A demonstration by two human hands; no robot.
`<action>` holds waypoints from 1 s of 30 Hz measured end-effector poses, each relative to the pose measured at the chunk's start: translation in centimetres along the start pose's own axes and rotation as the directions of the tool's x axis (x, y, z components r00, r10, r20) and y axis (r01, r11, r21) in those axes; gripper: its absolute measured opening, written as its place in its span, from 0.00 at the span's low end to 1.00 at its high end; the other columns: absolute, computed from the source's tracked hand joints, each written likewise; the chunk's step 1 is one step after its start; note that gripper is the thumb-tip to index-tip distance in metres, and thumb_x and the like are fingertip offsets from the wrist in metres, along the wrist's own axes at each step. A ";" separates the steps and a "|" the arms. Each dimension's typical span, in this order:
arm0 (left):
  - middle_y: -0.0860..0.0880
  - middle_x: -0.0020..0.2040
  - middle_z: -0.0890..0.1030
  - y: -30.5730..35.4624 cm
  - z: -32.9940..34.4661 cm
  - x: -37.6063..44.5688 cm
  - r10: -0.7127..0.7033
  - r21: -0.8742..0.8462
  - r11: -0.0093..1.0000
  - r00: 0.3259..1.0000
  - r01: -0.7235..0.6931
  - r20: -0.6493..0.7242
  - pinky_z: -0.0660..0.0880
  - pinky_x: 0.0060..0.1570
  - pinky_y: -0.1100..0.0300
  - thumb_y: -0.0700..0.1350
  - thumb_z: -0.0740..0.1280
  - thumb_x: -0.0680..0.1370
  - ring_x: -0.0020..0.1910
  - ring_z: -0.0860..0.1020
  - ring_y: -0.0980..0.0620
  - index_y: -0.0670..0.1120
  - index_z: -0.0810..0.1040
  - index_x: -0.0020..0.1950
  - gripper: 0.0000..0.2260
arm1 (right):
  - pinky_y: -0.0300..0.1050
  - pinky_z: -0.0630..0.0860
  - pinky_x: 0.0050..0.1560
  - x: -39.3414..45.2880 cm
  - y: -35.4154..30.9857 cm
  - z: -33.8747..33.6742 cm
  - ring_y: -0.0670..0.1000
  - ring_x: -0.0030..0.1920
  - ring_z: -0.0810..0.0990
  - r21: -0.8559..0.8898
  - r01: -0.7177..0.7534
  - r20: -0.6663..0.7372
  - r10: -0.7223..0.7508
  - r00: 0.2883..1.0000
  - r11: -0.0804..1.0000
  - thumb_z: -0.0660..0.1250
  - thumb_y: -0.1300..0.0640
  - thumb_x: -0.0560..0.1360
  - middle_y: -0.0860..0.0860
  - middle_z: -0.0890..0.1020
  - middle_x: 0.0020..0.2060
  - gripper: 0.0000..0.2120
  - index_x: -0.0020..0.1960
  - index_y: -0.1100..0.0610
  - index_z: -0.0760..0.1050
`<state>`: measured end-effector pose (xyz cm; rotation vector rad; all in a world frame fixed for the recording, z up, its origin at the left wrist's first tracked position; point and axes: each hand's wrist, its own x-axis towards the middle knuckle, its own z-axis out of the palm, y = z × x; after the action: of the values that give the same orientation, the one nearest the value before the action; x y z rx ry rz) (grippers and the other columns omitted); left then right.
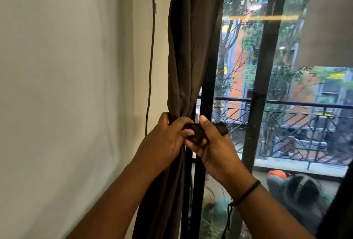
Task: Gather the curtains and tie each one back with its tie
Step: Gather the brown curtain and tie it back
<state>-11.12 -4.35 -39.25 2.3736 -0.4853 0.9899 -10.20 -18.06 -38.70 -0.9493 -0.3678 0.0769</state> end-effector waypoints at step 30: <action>0.59 0.41 0.80 8.4 6.9 2.9 -0.379 -0.337 0.891 0.907 0.304 -0.183 0.72 0.42 0.75 0.48 0.69 0.74 0.41 0.78 0.64 0.57 0.76 0.41 0.05 | 0.41 0.73 0.50 3.1 -5.0 -11.4 0.49 0.50 0.76 -0.602 0.796 0.673 -0.574 0.467 -0.058 0.65 0.60 0.73 0.49 0.78 0.51 0.11 0.51 0.51 0.82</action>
<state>-9.65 -15.48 -38.50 1.9411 -0.1014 0.9478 -3.93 -29.20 -39.81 -1.7365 -1.1918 -1.1884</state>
